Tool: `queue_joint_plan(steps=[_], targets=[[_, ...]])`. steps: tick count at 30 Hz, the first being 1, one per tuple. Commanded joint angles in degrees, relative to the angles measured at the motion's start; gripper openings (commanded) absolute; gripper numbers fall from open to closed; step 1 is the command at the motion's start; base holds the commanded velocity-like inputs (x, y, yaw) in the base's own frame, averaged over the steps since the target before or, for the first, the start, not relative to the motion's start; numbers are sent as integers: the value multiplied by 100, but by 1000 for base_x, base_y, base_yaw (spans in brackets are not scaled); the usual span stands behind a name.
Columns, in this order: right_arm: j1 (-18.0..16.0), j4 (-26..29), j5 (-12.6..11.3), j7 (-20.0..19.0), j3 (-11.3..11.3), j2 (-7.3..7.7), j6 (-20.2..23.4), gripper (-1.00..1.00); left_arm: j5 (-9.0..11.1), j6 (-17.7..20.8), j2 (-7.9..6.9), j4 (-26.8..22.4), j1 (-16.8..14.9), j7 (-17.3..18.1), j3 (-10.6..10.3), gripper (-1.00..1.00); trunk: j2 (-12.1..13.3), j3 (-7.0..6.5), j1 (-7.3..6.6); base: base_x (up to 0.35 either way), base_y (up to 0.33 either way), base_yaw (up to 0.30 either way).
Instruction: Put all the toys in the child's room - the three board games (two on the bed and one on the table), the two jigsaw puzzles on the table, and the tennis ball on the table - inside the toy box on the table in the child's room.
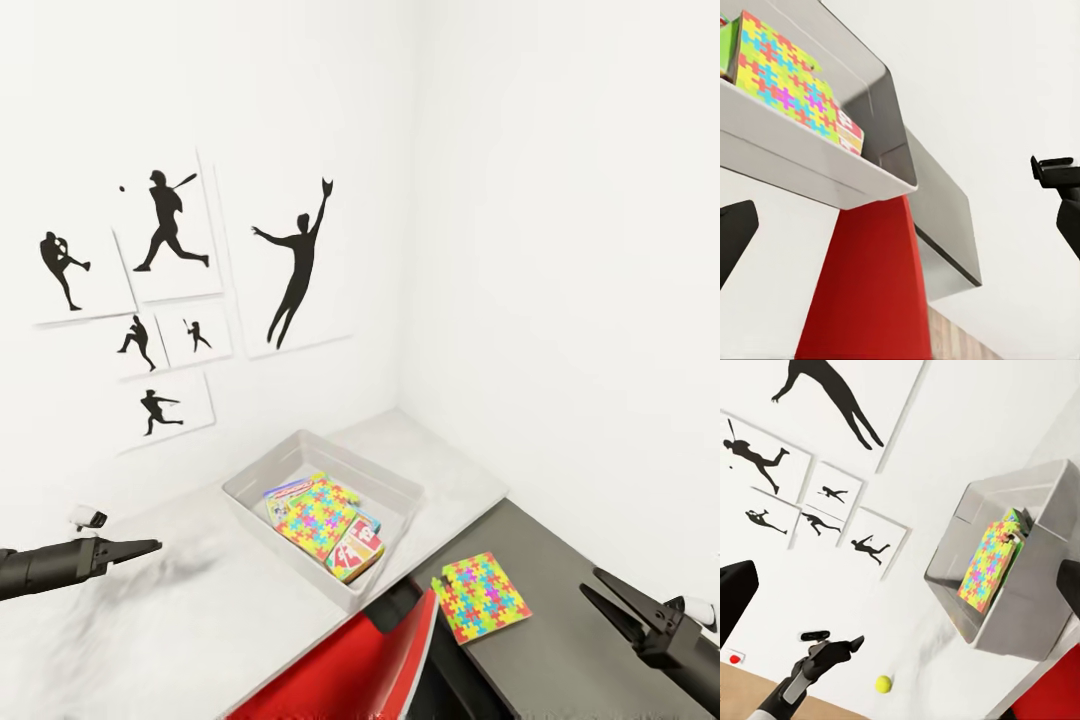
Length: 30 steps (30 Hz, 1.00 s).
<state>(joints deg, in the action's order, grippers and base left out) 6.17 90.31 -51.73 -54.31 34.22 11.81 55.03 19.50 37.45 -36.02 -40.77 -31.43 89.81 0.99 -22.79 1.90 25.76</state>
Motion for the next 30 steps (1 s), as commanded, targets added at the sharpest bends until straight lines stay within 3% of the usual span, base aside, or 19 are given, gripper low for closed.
queue_joint_plan(steps=[1, 9, 30], targets=[[-2, 3, -4, -9, 3, 0, 24, 100, 2, 61, -2, -2, -3, 19, -1, 100, -13, 12, 2, -161, -1, 0], [-2, 7, -10, -15, 0, -3, 25, 100, 2, 61, -4, -6, -3, 19, -3, 100, -13, -16, 2, -135, -35, -108], [-2, -1, -13, -18, -12, -3, 25, 100, 10, 59, -26, -10, -3, 19, 4, 100, -13, -158, 2, -7, -9, -218]])
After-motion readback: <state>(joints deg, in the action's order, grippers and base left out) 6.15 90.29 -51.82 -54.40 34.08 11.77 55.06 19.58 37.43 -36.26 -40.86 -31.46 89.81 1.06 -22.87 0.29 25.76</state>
